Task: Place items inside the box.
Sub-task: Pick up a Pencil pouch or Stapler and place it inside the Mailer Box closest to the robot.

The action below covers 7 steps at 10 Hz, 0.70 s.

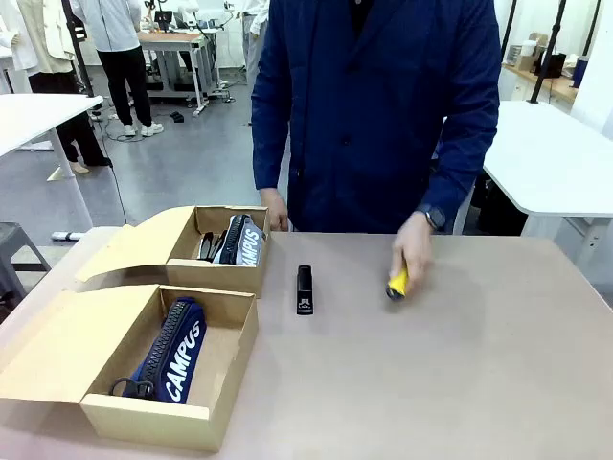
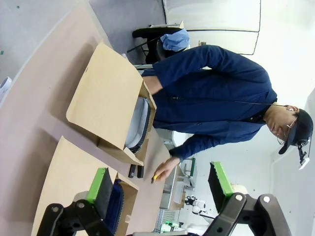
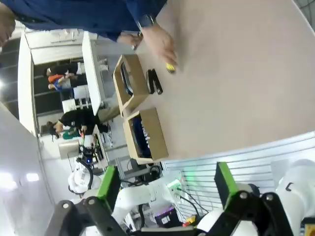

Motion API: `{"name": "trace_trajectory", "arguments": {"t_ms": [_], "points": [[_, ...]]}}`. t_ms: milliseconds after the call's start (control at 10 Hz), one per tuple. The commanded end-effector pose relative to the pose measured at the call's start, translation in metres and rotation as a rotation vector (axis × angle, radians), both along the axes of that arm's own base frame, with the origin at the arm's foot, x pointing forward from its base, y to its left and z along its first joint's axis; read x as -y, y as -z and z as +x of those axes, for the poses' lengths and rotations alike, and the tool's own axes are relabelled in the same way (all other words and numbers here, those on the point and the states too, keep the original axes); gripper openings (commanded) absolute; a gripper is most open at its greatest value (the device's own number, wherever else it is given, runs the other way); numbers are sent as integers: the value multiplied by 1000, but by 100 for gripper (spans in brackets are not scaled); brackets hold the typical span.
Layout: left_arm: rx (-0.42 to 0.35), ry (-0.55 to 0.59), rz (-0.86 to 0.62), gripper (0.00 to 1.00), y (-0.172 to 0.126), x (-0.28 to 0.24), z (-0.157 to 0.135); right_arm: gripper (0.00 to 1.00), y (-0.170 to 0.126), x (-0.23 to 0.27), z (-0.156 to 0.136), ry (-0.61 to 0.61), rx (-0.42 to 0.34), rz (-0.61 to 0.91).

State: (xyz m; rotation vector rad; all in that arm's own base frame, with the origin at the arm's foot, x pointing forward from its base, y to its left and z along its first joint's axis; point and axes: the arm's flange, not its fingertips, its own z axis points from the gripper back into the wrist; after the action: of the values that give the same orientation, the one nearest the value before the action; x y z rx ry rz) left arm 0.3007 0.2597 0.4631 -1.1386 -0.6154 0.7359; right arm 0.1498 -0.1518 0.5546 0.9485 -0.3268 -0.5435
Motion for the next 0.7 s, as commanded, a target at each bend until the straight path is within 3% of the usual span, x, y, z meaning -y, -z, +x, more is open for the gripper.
{"name": "trace_trajectory", "arguments": {"t_ms": [0, 200, 400, 600], "points": [[10, 3, -8, 100, -1, 1, -1, 100, -3, -7, 4, -52, 20, 3], [10, 3, -8, 100, -1, 1, -1, 100, 0, -6, 3, -26, -7, -2], [10, 3, -8, 100, -1, 1, -1, 100, -8, -84, 62, -259, -31, -141], [10, 3, -8, 100, -1, 1, -1, 100, -10, -165, 122, -417, -42, -286]]}}
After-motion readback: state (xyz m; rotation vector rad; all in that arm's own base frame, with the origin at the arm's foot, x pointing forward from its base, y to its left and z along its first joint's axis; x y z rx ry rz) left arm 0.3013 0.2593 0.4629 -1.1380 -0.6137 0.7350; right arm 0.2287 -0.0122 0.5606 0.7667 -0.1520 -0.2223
